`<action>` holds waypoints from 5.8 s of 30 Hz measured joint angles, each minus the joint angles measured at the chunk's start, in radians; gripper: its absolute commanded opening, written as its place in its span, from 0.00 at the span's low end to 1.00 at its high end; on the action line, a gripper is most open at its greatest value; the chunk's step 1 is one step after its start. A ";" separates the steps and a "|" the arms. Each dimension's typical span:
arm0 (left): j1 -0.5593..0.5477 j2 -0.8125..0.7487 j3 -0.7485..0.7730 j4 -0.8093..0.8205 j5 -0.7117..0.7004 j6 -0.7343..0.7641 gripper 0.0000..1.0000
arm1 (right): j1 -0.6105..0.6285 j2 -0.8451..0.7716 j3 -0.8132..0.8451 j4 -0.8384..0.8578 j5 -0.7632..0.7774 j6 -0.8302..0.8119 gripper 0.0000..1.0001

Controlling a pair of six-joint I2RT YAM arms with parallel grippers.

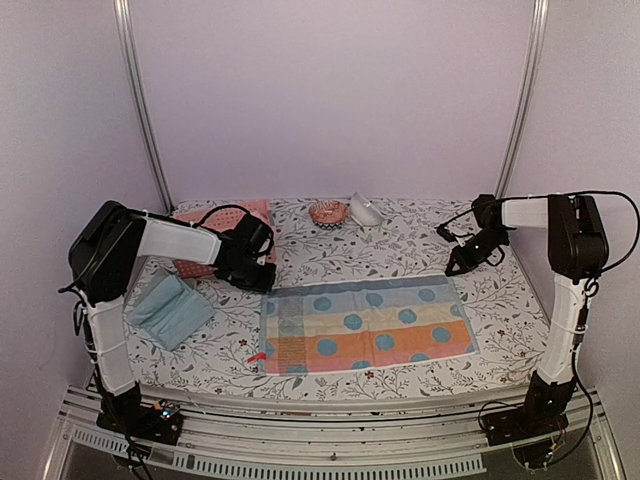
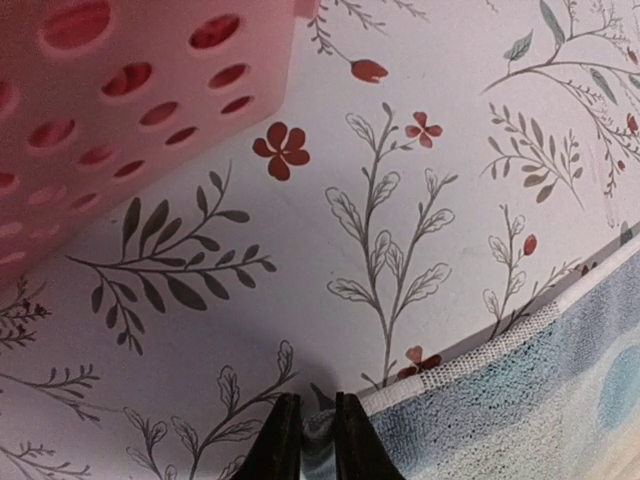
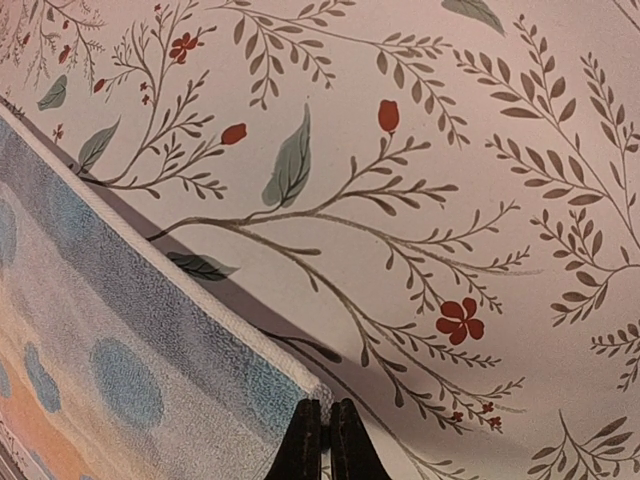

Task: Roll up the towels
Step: Pick up the towel from the center of the board, then fold the towel at the center of the board.

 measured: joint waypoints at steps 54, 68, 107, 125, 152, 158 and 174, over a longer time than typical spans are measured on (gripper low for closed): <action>-0.011 -0.301 -0.132 0.118 0.025 0.095 0.00 | -0.101 -0.244 -0.140 -0.010 -0.169 -0.127 0.02; -0.013 -0.375 -0.196 0.100 0.169 0.140 0.00 | -0.116 -0.410 -0.295 -0.016 -0.153 -0.189 0.03; -0.087 -0.349 -0.317 -0.035 0.294 0.158 0.00 | -0.145 -0.518 -0.596 -0.066 -0.134 -0.422 0.03; -0.145 -0.407 -0.344 -0.055 0.268 0.163 0.00 | -0.145 -0.499 -0.629 -0.031 -0.112 -0.444 0.03; -0.179 -0.431 -0.360 -0.083 0.393 0.185 0.17 | -0.145 -0.491 -0.573 -0.008 -0.073 -0.435 0.08; -0.204 -0.398 -0.359 -0.154 0.470 0.224 0.37 | -0.148 -0.507 -0.636 -0.003 -0.076 -0.455 0.36; -0.152 -0.407 -0.216 -0.121 0.387 0.176 0.14 | -0.134 -0.547 -0.373 -0.046 -0.212 -0.349 0.21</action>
